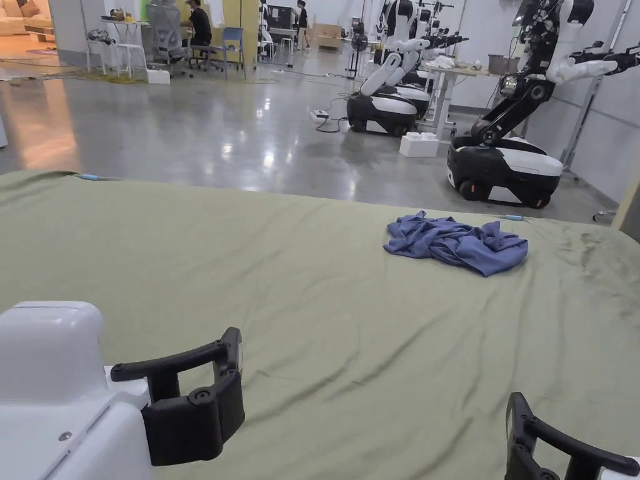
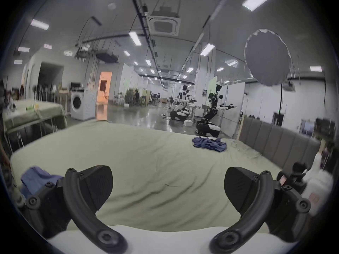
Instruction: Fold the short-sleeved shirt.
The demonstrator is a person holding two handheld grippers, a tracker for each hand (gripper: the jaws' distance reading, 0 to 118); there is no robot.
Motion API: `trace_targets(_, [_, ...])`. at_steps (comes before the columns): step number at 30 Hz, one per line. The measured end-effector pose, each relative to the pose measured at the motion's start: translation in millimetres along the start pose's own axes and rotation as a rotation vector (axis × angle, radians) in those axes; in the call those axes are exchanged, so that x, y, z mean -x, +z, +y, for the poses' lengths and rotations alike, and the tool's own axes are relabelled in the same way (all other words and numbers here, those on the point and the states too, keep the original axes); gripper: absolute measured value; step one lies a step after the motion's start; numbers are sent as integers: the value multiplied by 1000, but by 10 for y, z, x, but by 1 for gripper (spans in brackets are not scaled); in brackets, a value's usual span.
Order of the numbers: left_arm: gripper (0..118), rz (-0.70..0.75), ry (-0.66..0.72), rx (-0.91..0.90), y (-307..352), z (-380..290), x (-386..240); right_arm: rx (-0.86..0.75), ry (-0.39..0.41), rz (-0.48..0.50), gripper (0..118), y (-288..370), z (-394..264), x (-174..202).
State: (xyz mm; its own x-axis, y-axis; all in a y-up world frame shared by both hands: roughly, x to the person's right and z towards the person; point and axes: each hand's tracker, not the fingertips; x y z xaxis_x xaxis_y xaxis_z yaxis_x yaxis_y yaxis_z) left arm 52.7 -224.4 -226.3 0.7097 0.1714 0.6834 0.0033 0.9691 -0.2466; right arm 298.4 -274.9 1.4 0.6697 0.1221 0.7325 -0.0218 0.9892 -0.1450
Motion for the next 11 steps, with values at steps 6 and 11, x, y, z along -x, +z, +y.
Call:
trace_targets(6, [118,20,17,-34,24,70,5,7,7,36,118,-6,-5,30])
trace_targets(11, [118,73,-99,-24,6,27,-37,-7,-4,39,118,11,38,33])
